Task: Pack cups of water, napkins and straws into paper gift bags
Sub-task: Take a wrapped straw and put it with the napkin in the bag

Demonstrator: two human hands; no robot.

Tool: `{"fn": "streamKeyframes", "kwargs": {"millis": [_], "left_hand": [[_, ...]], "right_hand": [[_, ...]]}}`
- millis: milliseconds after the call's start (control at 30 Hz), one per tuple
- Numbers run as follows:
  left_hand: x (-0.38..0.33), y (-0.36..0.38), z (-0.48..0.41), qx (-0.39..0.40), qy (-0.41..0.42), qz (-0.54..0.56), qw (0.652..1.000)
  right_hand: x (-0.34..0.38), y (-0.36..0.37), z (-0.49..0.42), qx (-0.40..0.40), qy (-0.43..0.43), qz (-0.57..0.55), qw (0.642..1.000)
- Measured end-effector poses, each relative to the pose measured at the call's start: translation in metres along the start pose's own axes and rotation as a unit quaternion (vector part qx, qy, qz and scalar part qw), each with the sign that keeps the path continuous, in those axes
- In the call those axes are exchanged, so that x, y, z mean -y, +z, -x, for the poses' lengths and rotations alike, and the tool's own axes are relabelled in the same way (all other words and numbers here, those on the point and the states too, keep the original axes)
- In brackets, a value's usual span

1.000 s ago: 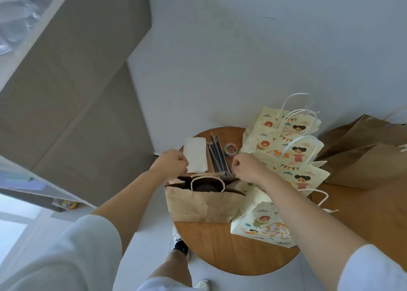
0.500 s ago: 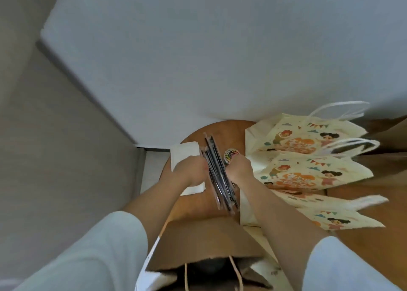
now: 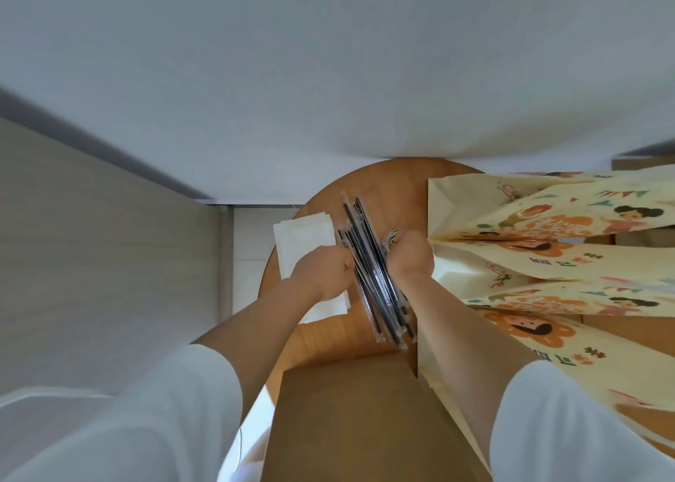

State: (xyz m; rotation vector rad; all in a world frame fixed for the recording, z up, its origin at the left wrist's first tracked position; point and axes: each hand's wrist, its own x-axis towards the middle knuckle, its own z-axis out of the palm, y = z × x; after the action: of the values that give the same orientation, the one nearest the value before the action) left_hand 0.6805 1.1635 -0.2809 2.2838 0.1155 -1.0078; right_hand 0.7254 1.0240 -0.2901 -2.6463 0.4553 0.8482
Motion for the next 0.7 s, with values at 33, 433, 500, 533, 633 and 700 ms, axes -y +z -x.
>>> {"fn": "streamKeyframes", "kwargs": {"millis": [33, 433, 500, 533, 633, 700], "left_hand": [[0.002, 0.002, 0.0, 0.002, 0.0, 0.002, 1.0], [-0.002, 0.001, 0.018, -0.011, -0.003, 0.015, 1.0], [-0.006, 0.0, 0.026, -0.021, -0.007, 0.024, 0.999], [-0.008, -0.001, 0.032, -0.028, -0.01, 0.031, 0.999], [-0.018, -0.001, 0.053, -0.052, -0.016, 0.05, 0.997], [-0.025, 0.0, 0.073, -0.072, -0.012, 0.053, 0.996]], "right_hand": [[0.0, -0.001, -0.001, 0.004, -0.006, 0.008, 1.0], [-0.004, -0.01, 0.012, -0.016, -0.052, 0.04, 0.998], [-0.003, -0.016, 0.021, -0.019, -0.071, -0.005, 0.997], [-0.002, -0.019, 0.028, -0.016, -0.08, -0.036, 0.996], [0.0, -0.031, 0.058, 0.021, -0.119, -0.145, 0.982], [-0.003, -0.038, 0.081, 0.058, -0.152, -0.197, 0.967]]}}
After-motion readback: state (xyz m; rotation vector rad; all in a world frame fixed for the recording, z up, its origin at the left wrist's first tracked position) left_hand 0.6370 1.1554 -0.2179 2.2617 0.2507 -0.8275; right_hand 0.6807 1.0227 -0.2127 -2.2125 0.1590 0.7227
